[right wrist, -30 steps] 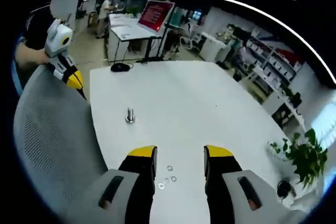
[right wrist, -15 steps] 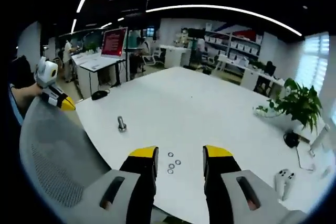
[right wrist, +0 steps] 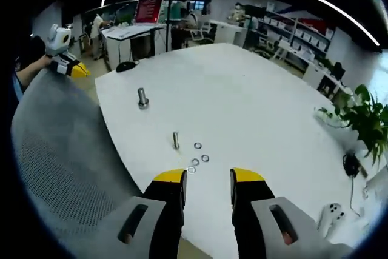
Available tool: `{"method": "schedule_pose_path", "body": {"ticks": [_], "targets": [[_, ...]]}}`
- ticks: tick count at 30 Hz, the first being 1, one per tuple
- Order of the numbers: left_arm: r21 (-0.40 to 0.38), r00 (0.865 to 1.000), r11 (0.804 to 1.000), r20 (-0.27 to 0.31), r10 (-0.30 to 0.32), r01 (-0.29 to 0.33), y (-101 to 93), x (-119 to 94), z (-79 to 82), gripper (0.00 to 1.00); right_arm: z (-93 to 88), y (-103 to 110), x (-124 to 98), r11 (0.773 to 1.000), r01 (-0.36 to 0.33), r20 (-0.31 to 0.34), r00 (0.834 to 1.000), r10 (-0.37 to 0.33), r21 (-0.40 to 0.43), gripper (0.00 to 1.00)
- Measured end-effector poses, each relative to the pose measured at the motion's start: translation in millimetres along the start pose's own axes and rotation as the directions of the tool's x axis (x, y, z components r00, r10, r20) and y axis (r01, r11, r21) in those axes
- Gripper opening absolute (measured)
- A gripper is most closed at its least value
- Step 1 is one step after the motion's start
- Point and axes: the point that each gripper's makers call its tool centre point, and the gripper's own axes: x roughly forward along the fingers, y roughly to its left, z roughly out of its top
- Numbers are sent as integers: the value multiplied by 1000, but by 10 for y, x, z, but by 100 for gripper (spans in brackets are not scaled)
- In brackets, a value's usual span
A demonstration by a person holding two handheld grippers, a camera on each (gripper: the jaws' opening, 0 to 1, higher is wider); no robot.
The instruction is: Place the washer onto the threaded stud by aligning its center hole with the stud, sliding it down to the base, and recovering from edge contact or off-axis alignment until the washer reaches the visible bottom stop.
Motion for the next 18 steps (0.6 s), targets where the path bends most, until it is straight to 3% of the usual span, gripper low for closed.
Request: {"method": "schedule_pose_path", "body": {"ticks": [3,5,8,10,12,18], "targets": [[-39,999,998,-7,50,-50,85,-5,-16,0,-75,32,244,995,-82,-38,996,80,-53,31],[-42,999,998,-5,41,-41,57,-8,-16,0,-153,54,403,987,-136,-75,989,130,-82,31],[-95,996,993,49,79,-74,106,-52,56,0,-250,103,600,973,-201,-116,975,187,-116,31],[-121,995,989,25,92,-89,133,-51,12,0,-321,144,729,959,-244,-145,964,224,-143,31],[-91,995,991,-16,100,-101,132,-30,-46,0,-398,169,855,945,-281,-180,951,251,-167,31],[-114,993,987,-38,110,-113,149,-18,-83,0,-566,207,1122,909,-360,-274,914,298,-210,31]]}}
